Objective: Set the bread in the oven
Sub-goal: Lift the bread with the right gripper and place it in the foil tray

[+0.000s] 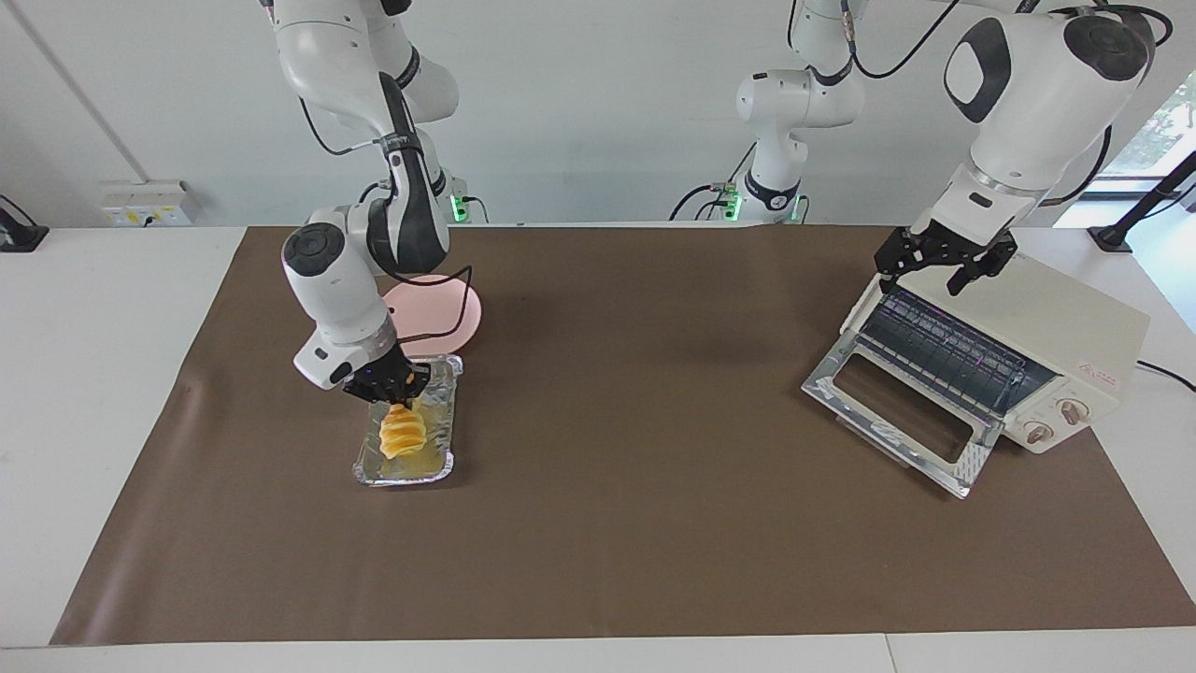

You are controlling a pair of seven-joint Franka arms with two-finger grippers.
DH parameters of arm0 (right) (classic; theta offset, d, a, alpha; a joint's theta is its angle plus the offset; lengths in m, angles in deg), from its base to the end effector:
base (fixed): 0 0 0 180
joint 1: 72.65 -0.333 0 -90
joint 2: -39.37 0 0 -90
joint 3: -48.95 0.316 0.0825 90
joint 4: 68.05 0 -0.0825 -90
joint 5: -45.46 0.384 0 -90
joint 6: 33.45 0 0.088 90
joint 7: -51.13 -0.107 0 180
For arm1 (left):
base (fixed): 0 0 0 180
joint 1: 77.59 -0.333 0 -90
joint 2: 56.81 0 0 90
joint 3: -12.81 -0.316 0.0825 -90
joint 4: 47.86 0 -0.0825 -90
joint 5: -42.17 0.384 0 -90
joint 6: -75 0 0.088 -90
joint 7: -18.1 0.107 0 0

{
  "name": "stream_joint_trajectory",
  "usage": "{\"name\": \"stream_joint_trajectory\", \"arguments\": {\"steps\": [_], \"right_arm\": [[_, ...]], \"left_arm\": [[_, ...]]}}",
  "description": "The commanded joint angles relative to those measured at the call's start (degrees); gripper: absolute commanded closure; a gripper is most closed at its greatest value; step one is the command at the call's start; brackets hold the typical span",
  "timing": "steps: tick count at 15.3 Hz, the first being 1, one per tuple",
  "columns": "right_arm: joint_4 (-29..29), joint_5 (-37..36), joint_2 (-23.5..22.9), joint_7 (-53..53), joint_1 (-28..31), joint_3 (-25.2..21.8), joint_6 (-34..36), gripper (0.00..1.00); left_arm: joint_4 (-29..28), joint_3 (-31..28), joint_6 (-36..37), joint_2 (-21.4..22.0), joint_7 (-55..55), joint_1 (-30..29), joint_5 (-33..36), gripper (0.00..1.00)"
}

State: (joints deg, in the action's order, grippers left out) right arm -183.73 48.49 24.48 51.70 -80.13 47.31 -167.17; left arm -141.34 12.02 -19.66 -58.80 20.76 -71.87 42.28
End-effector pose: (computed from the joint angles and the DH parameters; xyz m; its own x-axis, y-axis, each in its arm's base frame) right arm 0.5968 0.0625 0.3282 0.9956 0.0765 0.0549 0.0783 -0.9964 -0.0323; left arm 0.5679 -0.0489 0.5832 0.9911 -0.1322 -0.0142 -0.1323 -0.9912 -0.0017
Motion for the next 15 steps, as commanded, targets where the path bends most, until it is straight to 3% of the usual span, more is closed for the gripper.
{"name": "stream_joint_trajectory", "arguments": {"steps": [1,2,3,4,5,6,7,11,15], "right_arm": [[-0.7,0.4,0.0,-1.4,-0.5,0.2,-1.0,1.0],[-0.7,0.4,0.0,-1.4,-0.5,0.2,-1.1,0.9],[-0.7,0.4,-0.1,-1.6,-0.5,0.2,-1.1,0.62],[-0.6,0.4,-0.2,-2.8,-0.5,0.2,-1.0,0.47],[-0.5,0.4,-0.2,-3.7,-0.2,0.3,-0.9,0.25],[0.0,0.4,-0.2,-3.7,0.2,0.3,-0.6,0.09],[0.7,0.4,-0.2,-3.6,0.4,0.2,-0.1,0.0],[4.5,0.4,-0.2,0.2,2.9,0.2,4.0,0.0],[3.8,0.4,-0.6,1.0,4.6,0.2,3.6,0.0]], "left_arm": [[-1.5,0.3,-0.4,1.3,0.3,-0.4,0.7,0.0],[-1.5,0.3,-0.4,1.3,0.3,-0.4,0.7,0.0],[-1.5,0.3,-0.4,1.3,0.4,-0.4,0.7,0.0],[-1.5,0.3,-0.4,1.3,0.3,-0.4,0.7,0.0],[-1.5,0.3,-0.4,1.3,0.3,-0.4,0.7,0.0],[-1.5,0.3,-0.4,1.3,0.3,-0.4,0.7,0.0],[-1.5,0.3,-0.4,1.3,0.3,-0.4,0.7,0.0],[-1.5,0.3,-0.4,1.3,0.3,-0.4,0.7,0.0],[-1.5,0.3,-0.4,1.3,0.3,-0.4,0.7,0.0]]}}
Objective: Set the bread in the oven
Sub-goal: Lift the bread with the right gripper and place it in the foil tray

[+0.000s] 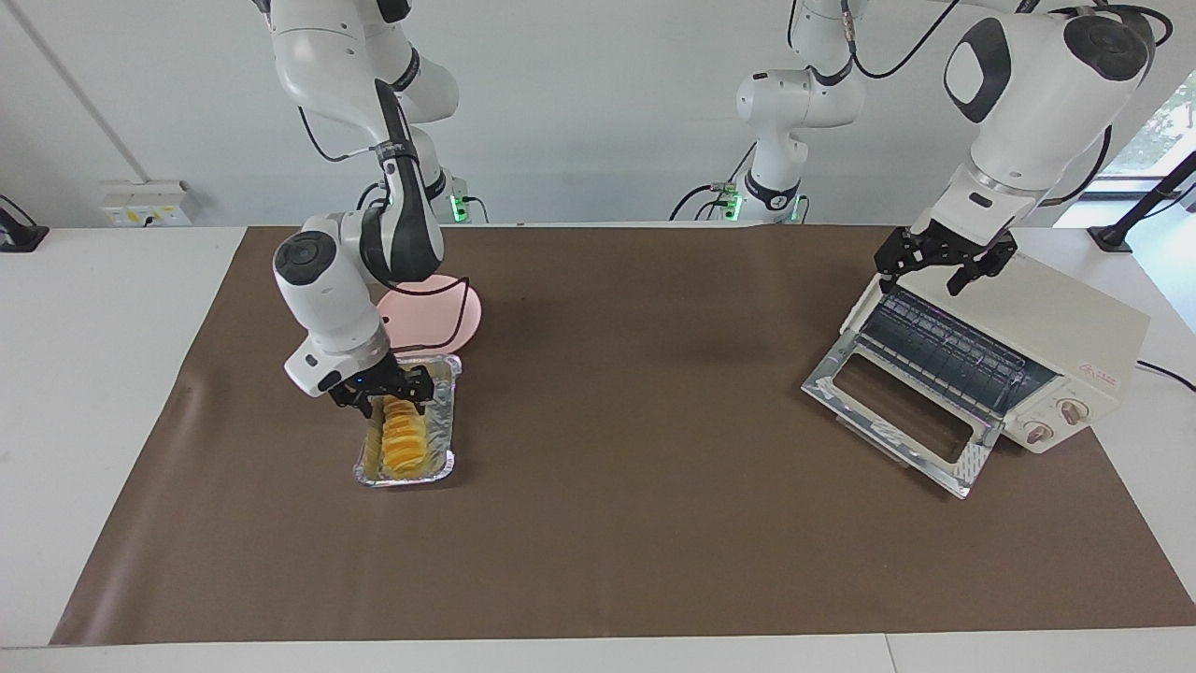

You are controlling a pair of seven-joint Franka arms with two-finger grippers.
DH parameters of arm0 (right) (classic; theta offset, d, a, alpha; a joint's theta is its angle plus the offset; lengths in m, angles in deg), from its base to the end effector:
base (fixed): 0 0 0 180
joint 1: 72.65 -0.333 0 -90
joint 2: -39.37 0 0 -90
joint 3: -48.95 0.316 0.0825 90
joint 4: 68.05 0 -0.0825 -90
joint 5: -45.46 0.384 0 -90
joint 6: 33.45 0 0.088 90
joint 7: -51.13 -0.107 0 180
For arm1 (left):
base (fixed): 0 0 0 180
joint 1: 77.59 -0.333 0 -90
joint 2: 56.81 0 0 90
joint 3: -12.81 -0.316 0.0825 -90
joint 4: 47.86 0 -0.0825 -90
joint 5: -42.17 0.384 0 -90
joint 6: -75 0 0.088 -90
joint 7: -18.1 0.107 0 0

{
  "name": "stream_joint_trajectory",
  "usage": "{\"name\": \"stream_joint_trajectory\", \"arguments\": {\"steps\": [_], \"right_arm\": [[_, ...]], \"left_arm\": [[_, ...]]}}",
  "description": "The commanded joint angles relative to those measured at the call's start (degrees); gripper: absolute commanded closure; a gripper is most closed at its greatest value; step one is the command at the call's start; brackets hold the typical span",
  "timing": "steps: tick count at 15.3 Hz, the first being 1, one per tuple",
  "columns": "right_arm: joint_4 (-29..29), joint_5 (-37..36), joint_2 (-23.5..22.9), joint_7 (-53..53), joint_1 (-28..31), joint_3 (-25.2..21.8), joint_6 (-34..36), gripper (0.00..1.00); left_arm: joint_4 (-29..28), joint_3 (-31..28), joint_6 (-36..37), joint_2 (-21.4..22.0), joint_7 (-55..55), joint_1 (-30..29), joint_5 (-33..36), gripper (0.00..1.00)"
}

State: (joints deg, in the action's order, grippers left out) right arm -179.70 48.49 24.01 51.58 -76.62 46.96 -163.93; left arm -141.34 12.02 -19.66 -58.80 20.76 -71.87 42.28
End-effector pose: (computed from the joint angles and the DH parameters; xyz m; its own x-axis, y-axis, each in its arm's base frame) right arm 0.6134 0.0234 0.3492 0.9981 0.0098 0.0605 0.0118 -0.9994 -0.0326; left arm 0.5679 -0.0489 0.5832 0.9911 -0.1322 -0.0142 -0.1323 -0.9912 -0.0017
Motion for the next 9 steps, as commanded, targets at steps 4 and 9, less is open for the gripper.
{"name": "stream_joint_trajectory", "arguments": {"steps": [4,9], "right_arm": [[-1.9,0.4,-0.2,1.0,1.9,0.6,-0.3,0.01],[-3.2,0.4,-0.3,1.9,3.6,0.6,-1.5,0.1]], "left_arm": [[-1.5,0.3,-0.4,1.3,0.3,-0.4,0.7,0.0],[-1.5,0.3,-0.4,1.3,0.3,-0.4,0.7,0.0]]}}
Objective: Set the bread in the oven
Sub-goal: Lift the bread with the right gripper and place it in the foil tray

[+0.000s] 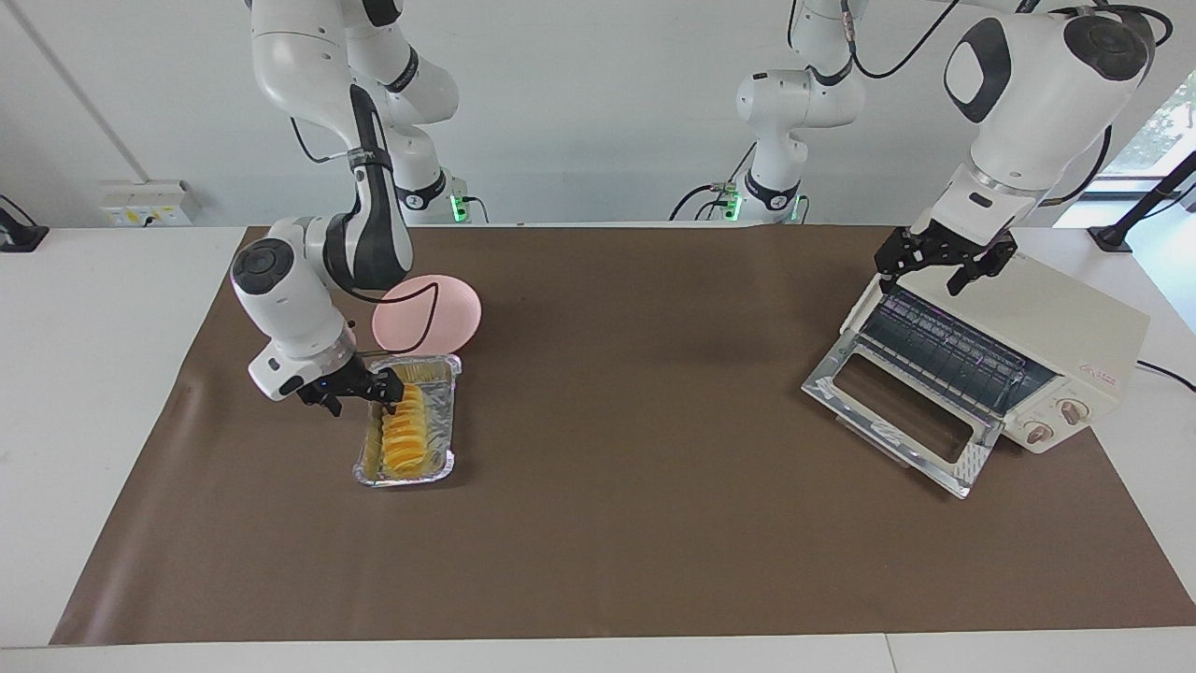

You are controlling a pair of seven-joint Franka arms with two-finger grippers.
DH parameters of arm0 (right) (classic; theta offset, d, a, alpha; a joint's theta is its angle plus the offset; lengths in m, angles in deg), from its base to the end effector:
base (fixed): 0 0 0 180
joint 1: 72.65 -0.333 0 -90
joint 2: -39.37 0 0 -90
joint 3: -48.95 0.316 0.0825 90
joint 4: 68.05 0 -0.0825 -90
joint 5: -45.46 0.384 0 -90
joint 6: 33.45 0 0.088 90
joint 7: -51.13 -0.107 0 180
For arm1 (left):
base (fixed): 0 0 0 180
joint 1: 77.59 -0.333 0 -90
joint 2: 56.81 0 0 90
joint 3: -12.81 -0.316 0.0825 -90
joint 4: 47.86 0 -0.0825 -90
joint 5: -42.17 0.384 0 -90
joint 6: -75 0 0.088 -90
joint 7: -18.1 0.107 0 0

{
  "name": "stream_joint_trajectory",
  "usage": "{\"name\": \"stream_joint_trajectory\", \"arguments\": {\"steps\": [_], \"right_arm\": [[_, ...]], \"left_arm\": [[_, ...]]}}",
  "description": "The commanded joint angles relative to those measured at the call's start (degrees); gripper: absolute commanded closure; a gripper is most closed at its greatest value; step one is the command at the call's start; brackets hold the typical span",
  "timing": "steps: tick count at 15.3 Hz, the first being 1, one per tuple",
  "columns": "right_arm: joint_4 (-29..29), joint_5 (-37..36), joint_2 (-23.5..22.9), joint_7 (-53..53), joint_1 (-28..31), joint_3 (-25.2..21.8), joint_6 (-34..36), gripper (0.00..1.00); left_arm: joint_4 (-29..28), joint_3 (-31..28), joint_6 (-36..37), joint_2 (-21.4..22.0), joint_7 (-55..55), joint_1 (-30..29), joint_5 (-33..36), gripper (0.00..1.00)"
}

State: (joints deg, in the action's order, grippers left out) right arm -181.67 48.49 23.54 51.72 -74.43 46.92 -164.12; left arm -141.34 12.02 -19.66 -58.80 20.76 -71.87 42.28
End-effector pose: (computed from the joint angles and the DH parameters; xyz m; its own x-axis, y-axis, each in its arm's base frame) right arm 0.6048 -0.0006 0.3292 0.9994 -0.0270 0.0214 -0.0263 -0.9992 -0.0310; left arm 0.5679 -0.0489 0.5832 0.9911 -0.1322 -0.0142 -0.1323 -0.9912 -0.0017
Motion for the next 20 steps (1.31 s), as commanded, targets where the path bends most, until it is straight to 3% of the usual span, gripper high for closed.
{"name": "stream_joint_trajectory", "arguments": {"steps": [1,4,5,7,11,17,20], "right_arm": [[-1.5,0.4,0.2,1.8,1.6,0.6,-1.5,0.14],[-2.1,0.5,0.2,1.9,2.0,0.7,-1.7,0.26],[-2.3,0.5,0.2,1.9,2.0,0.7,-1.8,0.34],[-2.2,0.6,0.2,1.9,2.0,0.7,-1.8,0.52],[-2.7,0.5,0.1,1.8,1.8,0.7,-3.7,1.0],[-2.2,0.7,0.3,1.4,1.2,1.0,-3.6,1.0],[-0.2,4.8,0.9,0.4,-0.1,3.1,-2.8,1.0]], "left_arm": [[-1.5,0.3,-0.4,1.3,0.3,-0.4,0.7,0.0],[-1.5,0.3,-0.4,1.3,0.3,-0.4,0.7,0.0],[-1.5,0.3,-0.4,1.3,0.3,-0.4,0.7,0.0],[-1.5,0.3,-0.4,1.3,0.3,-0.4,0.7,0.0],[-1.5,0.3,-0.4,1.3,0.3,-0.4,0.7,0.0],[-1.5,0.3,-0.4,1.3,0.3,-0.4,0.7,0.0],[-1.5,0.3,-0.4,1.3,0.4,-0.4,0.7,0.0]]}}
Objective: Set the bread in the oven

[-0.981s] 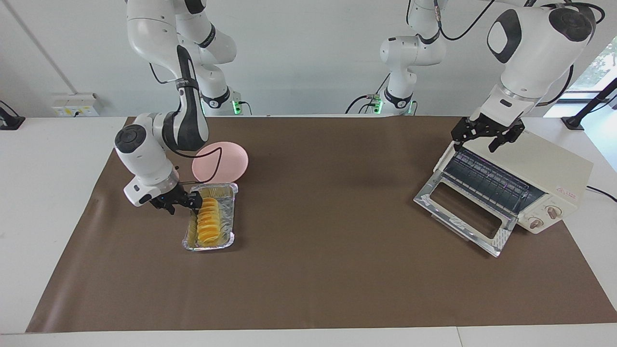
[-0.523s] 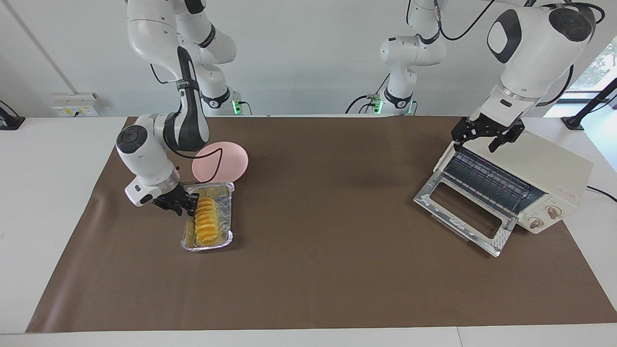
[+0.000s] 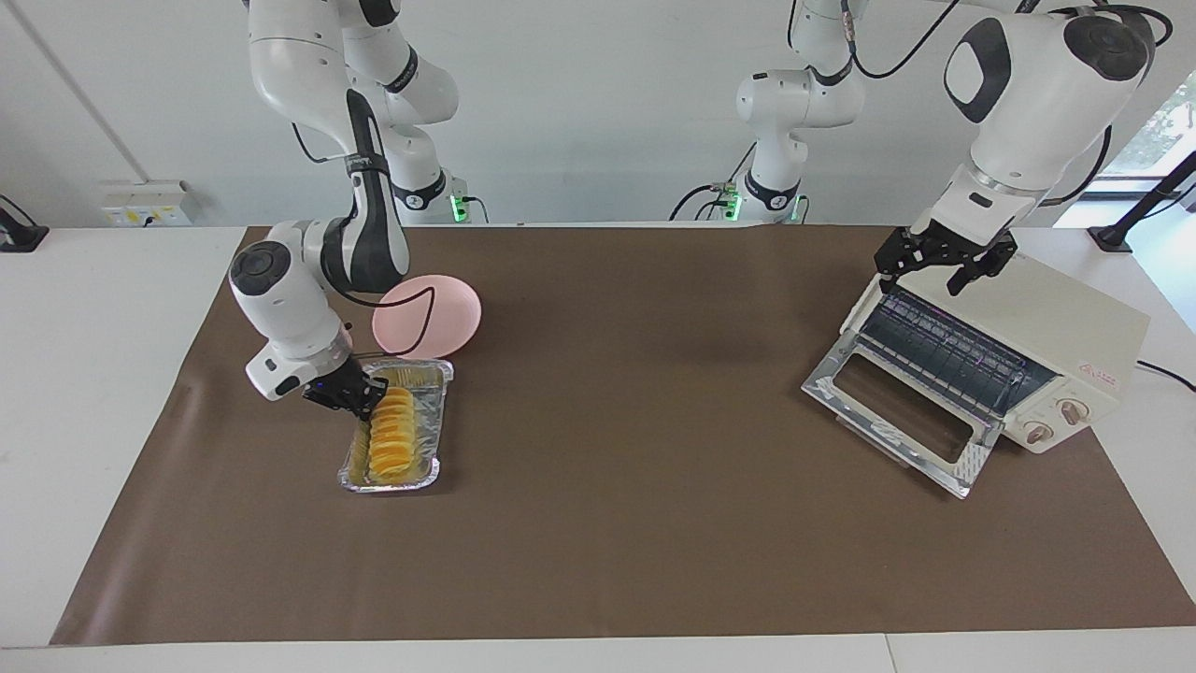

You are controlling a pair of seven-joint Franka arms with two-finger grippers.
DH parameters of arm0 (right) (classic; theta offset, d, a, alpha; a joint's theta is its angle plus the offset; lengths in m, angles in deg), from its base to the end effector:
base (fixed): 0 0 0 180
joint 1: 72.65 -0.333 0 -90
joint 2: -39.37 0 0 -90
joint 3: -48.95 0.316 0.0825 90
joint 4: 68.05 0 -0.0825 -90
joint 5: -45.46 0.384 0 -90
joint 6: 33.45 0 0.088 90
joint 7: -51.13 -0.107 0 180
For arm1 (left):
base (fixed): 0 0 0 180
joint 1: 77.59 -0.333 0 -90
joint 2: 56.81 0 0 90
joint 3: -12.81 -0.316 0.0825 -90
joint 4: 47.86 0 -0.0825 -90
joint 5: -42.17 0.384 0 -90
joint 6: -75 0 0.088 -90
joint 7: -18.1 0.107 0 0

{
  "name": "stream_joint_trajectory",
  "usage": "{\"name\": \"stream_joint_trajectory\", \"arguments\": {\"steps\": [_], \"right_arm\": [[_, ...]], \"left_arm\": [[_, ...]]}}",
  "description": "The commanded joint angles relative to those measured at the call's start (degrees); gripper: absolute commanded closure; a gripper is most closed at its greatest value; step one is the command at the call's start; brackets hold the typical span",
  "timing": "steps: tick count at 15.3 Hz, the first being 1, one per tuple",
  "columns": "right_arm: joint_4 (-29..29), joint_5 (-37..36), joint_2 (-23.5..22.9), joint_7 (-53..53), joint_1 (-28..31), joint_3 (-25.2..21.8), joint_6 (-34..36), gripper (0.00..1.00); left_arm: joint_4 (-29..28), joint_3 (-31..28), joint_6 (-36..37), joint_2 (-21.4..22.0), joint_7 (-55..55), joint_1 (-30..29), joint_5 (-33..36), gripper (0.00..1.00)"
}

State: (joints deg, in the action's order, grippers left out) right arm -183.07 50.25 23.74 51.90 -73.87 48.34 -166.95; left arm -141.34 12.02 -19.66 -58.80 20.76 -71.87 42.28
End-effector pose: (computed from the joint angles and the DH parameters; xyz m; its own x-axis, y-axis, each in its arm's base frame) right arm 0.6029 0.0081 0.3251 0.9983 -0.0329 0.0489 -0.0300 -0.9978 -0.0598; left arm 0.5679 -0.0489 0.5832 0.9911 -0.1322 -0.0142 -0.1323 -0.9912 -0.0017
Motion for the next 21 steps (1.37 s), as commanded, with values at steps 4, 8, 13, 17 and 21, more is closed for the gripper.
{"name": "stream_joint_trajectory", "arguments": {"steps": [4,8,13,17,21], "right_arm": [[5.8,3.4,0.4,-5.8,-6.5,1.8,2.4,1.0],[8.5,3.5,-1.1,-16.1,-15.4,1.8,1.3,1.0],[17.8,3.6,-8.7,-28.8,-23.7,1.8,1.1,1.0],[19.3,3.6,-12.8,-32.9,-27.4,1.8,-2.3,1.0],[19.1,3.6,-13.3,-33.6,-27.6,1.8,-2.9,0.73]], "left_arm": [[-1.5,0.3,-0.4,1.3,0.3,-0.4,0.7,0.0],[-1.5,0.3,-0.4,1.3,0.3,-0.4,0.7,0.0],[-1.5,0.3,-0.4,1.3,0.4,-0.4,0.7,0.0],[-1.5,0.3,-0.4,1.3,0.3,-0.4,0.7,0.0],[-1.5,0.3,-0.4,1.3,0.3,-0.4,0.7,0.0]]}}
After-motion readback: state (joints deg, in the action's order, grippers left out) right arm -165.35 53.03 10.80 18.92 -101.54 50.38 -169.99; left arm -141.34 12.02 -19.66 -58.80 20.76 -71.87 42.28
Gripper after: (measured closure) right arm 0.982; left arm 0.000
